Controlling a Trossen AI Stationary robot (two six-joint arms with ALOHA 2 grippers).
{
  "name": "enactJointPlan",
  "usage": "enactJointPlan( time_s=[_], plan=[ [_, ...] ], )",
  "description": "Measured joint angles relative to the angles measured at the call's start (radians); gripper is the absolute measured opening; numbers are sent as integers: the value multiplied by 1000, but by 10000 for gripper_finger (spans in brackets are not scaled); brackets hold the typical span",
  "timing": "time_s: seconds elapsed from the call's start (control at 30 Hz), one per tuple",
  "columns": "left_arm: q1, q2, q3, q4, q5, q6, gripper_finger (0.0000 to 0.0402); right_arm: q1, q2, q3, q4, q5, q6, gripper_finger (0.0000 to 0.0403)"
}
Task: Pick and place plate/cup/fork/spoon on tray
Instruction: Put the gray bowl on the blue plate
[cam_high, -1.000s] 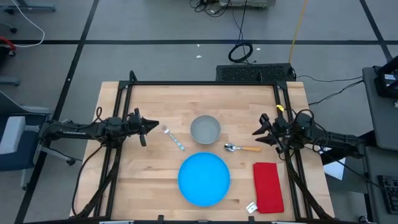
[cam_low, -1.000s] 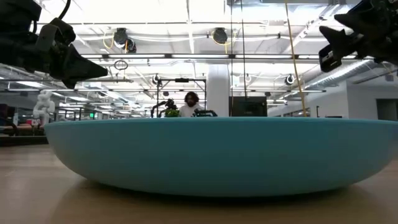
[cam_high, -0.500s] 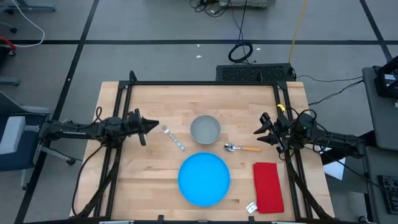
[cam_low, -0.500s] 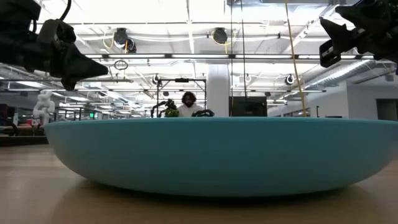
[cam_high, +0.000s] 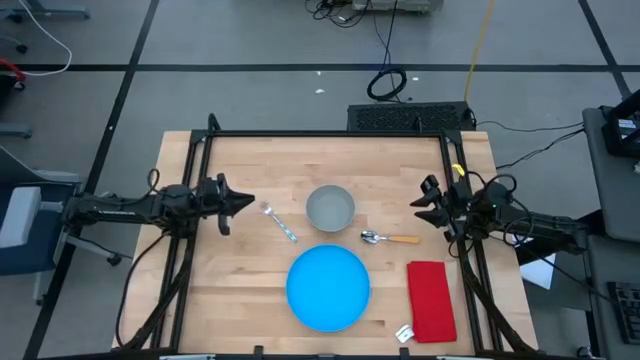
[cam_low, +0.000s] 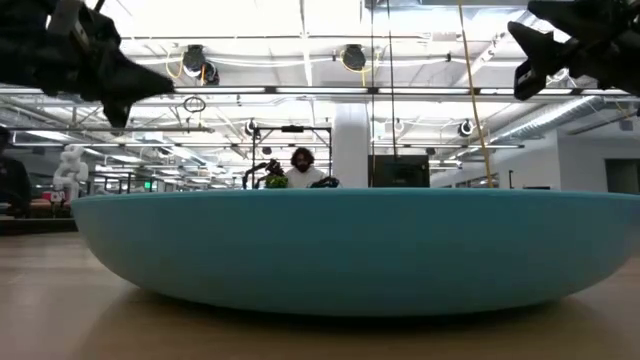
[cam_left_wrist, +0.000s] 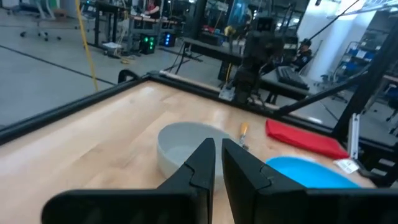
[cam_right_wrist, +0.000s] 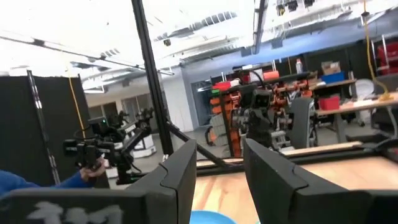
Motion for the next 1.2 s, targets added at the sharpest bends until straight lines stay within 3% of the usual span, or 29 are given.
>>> enactJointPlan(
  time_s=[0.27, 0.5, 0.67, 0.83, 1.07, 1.2],
  plan=[
    [0, 109, 210, -178, 0, 4, 31, 0, 58, 9, 142, 52, -4, 121],
    [0, 296, 471, -361, 17, 34, 31, 0, 216, 176, 108, 48, -118, 121],
    [0, 354, 585, -553, -9, 59, 31, 20, 456, 396, -66, 46, -200, 121],
    [5, 333, 591, -679, -98, 27, 31, 64, 723, 705, -295, 45, -340, 121],
    [5, 274, 591, -794, -114, -21, 31, 86, 1055, 1125, -647, 52, -439, 121],
    [5, 260, 591, -825, -115, -38, 31, 86, 1212, 1349, -885, 179, -535, 121]
  ],
)
